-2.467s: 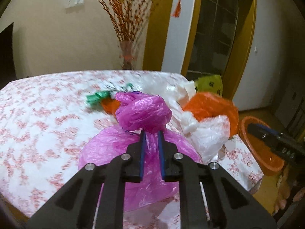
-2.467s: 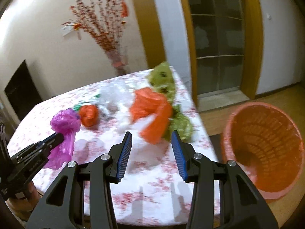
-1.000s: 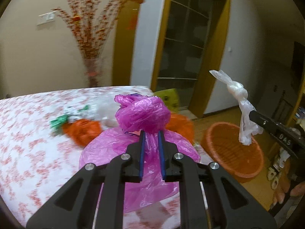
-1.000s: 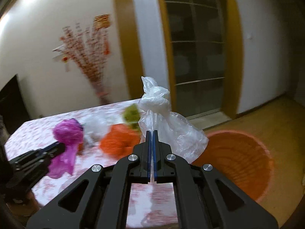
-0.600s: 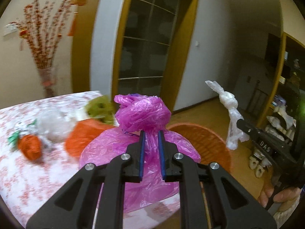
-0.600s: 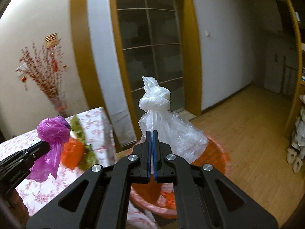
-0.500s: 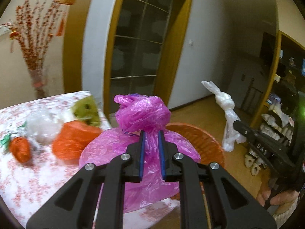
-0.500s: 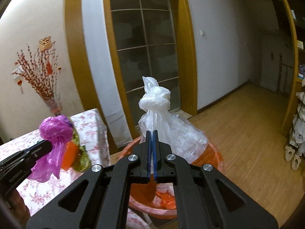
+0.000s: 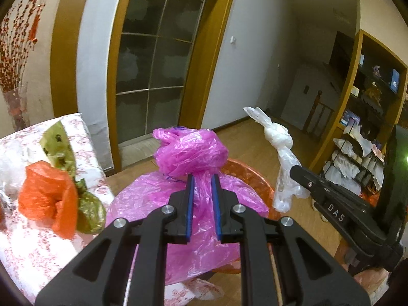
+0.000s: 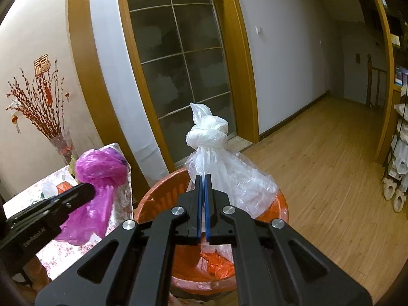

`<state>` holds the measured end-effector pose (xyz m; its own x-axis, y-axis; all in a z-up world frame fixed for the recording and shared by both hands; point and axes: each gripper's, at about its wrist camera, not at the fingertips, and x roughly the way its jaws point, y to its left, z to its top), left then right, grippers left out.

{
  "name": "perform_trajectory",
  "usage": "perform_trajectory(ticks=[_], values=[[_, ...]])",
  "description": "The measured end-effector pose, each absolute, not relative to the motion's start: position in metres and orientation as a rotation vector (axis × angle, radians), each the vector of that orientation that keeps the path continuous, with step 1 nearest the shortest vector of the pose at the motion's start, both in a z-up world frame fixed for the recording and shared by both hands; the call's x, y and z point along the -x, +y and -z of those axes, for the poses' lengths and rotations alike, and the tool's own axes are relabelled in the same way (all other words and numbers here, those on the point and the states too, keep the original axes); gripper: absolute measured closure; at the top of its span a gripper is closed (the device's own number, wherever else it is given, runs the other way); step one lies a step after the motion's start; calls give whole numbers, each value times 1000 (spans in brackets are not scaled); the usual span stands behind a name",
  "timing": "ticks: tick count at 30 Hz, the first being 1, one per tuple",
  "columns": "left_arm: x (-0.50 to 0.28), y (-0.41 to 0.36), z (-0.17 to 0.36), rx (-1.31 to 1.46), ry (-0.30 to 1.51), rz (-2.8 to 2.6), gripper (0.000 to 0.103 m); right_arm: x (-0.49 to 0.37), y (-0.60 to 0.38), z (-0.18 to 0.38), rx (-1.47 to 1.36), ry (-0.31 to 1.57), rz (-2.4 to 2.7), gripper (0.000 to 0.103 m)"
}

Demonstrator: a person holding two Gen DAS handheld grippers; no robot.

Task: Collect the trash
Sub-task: 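Lower both bags into the wastebasket and open both tools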

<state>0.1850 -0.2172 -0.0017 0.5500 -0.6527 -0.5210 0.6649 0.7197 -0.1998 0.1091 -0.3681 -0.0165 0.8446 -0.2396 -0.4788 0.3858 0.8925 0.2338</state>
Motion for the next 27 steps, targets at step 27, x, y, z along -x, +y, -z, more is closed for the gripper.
perform_trajectory(ticks=[27], values=[[-199, -207, 34, -93, 633, 649, 57, -124, -395, 45, -423, 522, 360, 68]])
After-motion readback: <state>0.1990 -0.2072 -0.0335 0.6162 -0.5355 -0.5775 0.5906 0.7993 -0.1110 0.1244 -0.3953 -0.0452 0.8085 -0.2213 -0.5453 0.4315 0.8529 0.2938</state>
